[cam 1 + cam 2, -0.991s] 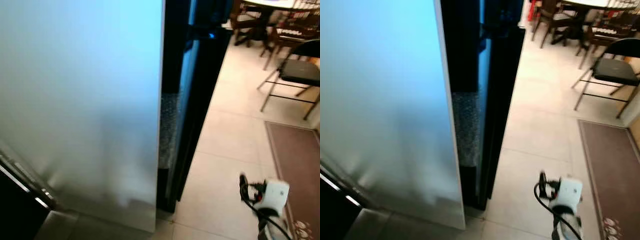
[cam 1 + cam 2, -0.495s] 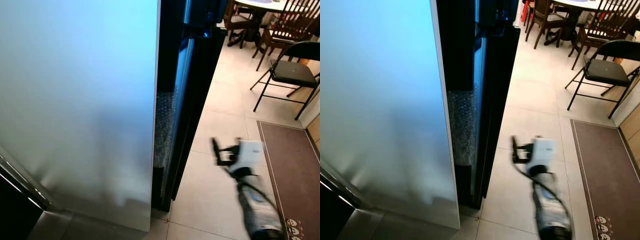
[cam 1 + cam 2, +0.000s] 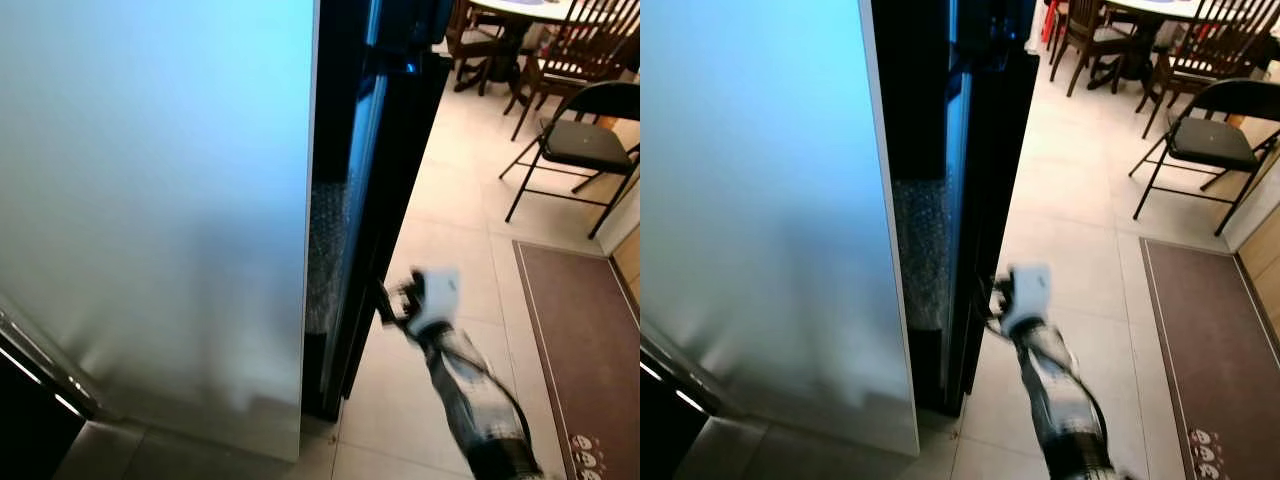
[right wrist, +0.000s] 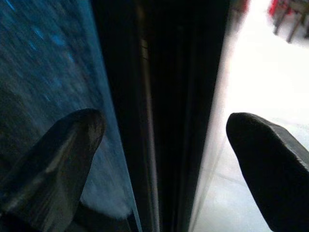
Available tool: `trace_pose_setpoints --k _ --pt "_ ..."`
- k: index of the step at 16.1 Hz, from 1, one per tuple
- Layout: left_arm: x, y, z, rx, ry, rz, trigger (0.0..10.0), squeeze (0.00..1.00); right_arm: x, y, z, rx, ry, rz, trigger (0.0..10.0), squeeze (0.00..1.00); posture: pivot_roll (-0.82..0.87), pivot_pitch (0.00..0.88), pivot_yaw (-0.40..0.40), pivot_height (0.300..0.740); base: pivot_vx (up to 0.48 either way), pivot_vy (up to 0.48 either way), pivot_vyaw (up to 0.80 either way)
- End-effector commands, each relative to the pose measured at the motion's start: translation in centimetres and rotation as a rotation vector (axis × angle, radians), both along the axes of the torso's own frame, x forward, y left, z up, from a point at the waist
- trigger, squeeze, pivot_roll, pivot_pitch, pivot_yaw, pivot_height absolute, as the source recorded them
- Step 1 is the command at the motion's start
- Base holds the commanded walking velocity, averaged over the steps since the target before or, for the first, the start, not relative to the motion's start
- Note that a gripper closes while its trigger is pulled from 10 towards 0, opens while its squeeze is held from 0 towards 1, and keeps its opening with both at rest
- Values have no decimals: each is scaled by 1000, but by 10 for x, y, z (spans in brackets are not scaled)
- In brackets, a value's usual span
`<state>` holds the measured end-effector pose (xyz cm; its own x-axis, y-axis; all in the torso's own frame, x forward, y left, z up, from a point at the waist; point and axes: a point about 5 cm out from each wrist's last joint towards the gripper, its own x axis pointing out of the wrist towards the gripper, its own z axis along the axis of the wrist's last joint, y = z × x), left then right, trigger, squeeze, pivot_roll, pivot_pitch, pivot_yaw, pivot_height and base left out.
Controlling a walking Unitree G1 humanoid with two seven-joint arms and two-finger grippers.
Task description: Restocking fridge
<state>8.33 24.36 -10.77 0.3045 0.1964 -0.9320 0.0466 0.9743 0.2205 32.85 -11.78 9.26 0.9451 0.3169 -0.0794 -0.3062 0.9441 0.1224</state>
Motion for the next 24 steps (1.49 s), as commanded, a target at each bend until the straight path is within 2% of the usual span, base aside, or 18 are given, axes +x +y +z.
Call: trace_pose_setpoints --k 1,2,5,6,7,11,14,21,24 --pt "-4 -1 -1 -3 12 20 10000 0 3 5 -2 -21 15 29 10000 686 20 0 -66 740 0 0 0" --pt "-3 -1 -1 -5 9 24 10000 0 6 7 2 -26 9 32 10000 741 24 0 -67 740 0 0 0" --pt "-3 -1 -1 -6 7 25 10000 0 16 17 10 -26 -4 64 10000 741 26 0 -61 740 0 0 0" --pt "-3 -1 -1 -6 6 26 10000 0 17 18 11 -29 -7 63 10000 420 30 0 -63 740 0 0 0" --pt "-2 -1 -1 -6 4 29 10000 0 19 19 12 -33 -15 56 10000 0 31 0 -63 740 0 0 0" --pt "-2 0 -1 -7 4 29 10000 0 22 18 11 -45 -12 39 10000 0 33 0 -58 740 0 0 0" --pt "-2 -1 -1 -12 4 25 10000 0 29 15 18 -92 -48 26 10000 0 33 0 -61 740 0 0 0" --pt "-2 -2 -1 -14 5 26 10000 0 37 13 27 -112 -89 35 10000 0 28 0 -57 740 0 0 0" --pt "-3 -2 -1 -15 6 26 10000 0 39 6 29 -146 -106 25 10000 0 26 0 -58 740 0 0 0"
